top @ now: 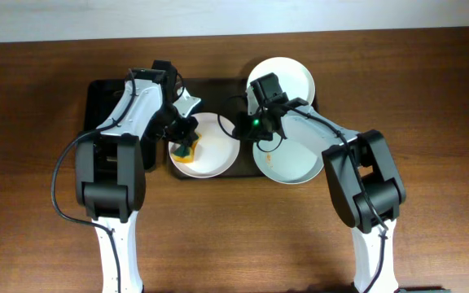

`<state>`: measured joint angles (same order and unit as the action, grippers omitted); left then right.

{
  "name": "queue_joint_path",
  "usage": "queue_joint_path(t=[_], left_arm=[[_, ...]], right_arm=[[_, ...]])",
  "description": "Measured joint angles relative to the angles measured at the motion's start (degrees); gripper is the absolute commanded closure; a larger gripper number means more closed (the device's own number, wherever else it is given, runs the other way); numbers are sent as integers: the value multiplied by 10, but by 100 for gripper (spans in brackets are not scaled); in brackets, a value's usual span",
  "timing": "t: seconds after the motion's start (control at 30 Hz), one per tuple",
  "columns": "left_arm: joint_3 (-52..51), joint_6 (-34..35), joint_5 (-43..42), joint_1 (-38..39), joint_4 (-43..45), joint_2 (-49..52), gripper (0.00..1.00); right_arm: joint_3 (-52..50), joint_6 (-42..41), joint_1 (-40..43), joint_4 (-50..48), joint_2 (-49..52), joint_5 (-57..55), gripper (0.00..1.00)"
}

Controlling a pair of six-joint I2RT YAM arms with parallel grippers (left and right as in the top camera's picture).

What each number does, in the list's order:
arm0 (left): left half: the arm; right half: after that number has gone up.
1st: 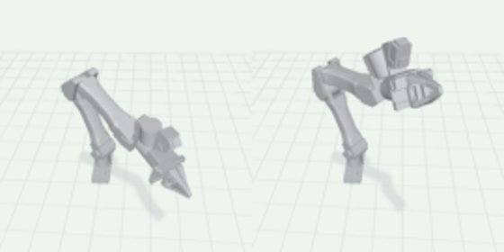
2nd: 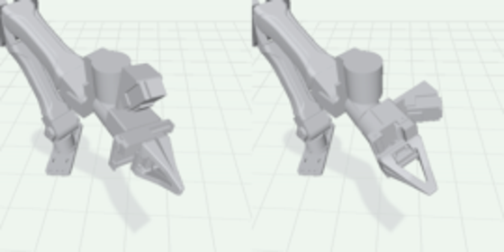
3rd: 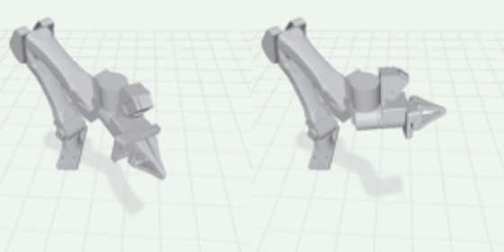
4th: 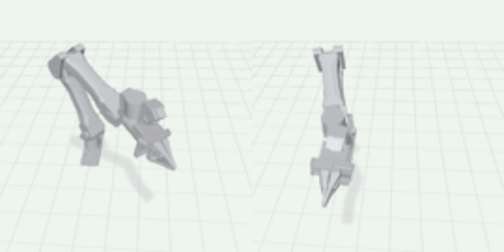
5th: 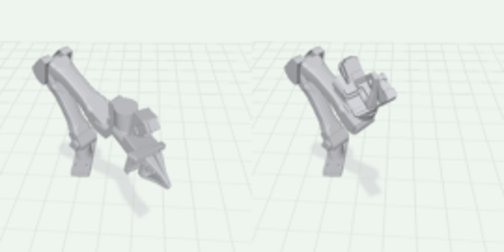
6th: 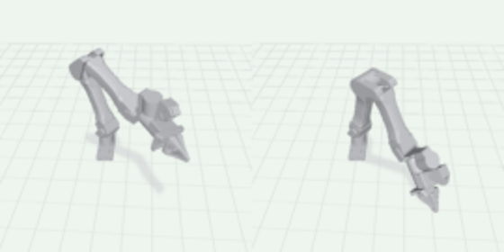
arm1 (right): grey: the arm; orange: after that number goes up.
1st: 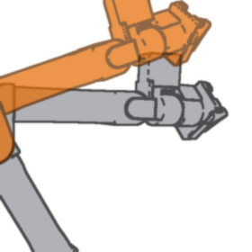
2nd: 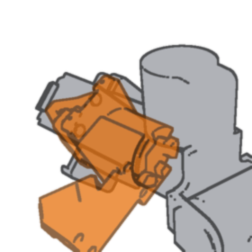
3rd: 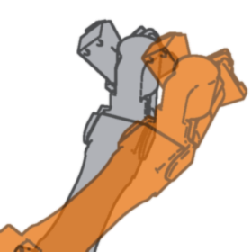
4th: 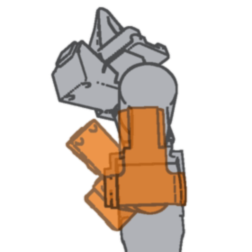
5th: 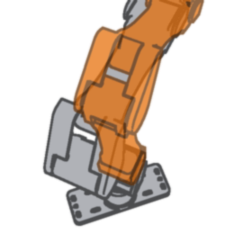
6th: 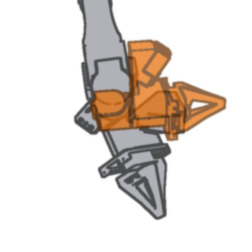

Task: Clean dirty plates on tray and stack at the side
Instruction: 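Scrub the pink plate surface with the sponge in the left gripper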

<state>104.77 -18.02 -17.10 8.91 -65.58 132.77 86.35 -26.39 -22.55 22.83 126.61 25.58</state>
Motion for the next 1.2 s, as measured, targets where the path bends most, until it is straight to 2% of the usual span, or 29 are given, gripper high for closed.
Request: queue_joint_path(t=[0.2,0.37,0.47,0.6,0.77,1.0,1.07,1.2], left_arm=[[-3,-4,-16,0,88,0,99],[-5,89,27,5,175,0,99],[-3,171,86,16,176,0,99],[1,238,143,28,159,-1,99],[1,259,145,27,151,-2,99],[-4,181,-72,-5,157,7,99],[-9,171,-169,1,158,17,99],[-12,170,-234,19,171,19,99]], right_arm=[[0,-5,6,-2,0,-8,96],[0,-19,6,-4,0,-13,96],[0,-22,6,-5,0,-13,96],[0,-23,3,-8,0,-12,96],[0,-23,0,-10,0,-12,96],[0,-22,5,-6,0,-12,96],[0,-21,5,-6,0,-12,96],[0,-19,5,-5,0,-12,96]])
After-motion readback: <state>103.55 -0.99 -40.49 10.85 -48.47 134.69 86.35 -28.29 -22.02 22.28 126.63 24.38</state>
